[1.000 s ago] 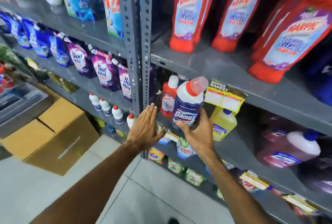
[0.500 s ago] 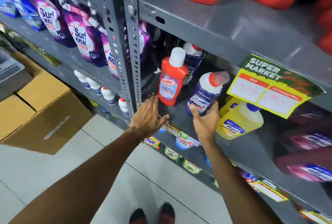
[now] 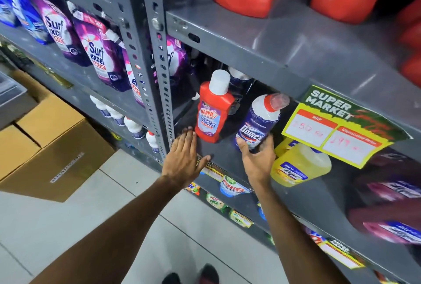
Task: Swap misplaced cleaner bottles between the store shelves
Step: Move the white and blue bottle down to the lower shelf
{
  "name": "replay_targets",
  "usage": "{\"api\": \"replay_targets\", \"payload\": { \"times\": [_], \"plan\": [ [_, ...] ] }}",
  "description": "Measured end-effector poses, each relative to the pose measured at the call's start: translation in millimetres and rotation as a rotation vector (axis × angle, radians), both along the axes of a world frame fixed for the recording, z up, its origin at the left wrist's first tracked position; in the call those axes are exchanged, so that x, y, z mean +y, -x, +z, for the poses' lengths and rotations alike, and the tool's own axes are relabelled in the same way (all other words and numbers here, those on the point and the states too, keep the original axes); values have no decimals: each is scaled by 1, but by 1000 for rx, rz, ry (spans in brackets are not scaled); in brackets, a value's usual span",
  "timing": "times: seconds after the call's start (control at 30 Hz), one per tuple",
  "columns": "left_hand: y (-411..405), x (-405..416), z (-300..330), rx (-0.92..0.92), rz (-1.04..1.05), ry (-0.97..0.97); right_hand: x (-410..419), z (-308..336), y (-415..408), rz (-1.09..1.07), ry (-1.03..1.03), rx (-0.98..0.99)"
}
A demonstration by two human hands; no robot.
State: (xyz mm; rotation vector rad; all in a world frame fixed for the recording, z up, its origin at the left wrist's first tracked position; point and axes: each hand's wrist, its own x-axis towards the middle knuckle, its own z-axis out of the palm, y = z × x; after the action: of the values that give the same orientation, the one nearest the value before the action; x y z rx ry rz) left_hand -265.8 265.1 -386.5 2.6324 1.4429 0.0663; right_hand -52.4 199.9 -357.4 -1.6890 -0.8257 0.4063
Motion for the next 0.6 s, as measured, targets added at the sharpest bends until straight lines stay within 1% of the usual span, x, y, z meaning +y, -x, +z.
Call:
{"api": "replay_targets", "payload": {
  "times": [0.1,0.17,0.23,0.3,0.33,0.4,0.53,0.6],
  "plan": [
    [0,1,-1,17,-1,12,-7,-2,7,29,-23,85],
    [1,1,-1,27,-3,9,-16,-3,15,6,-35,117],
    [0,0,0,33,-1,7,-28,-4,28,-81,-48,46],
    [1,-1,0,37,3,7,-41,-10,46,-163,-68,-81],
    [1,-1,0,36,4,6,-46,-13,57,-171,-75,-129],
    [1,0,-1,35,-1,8,-50,-14,77,-115,-68,-167],
    [-1,2,-5,-30,-6,0,-22,3,92,94,9,-34],
    [0,2,-5,-13,-16,4,2,10,91,138,36,22]
  ]
}}
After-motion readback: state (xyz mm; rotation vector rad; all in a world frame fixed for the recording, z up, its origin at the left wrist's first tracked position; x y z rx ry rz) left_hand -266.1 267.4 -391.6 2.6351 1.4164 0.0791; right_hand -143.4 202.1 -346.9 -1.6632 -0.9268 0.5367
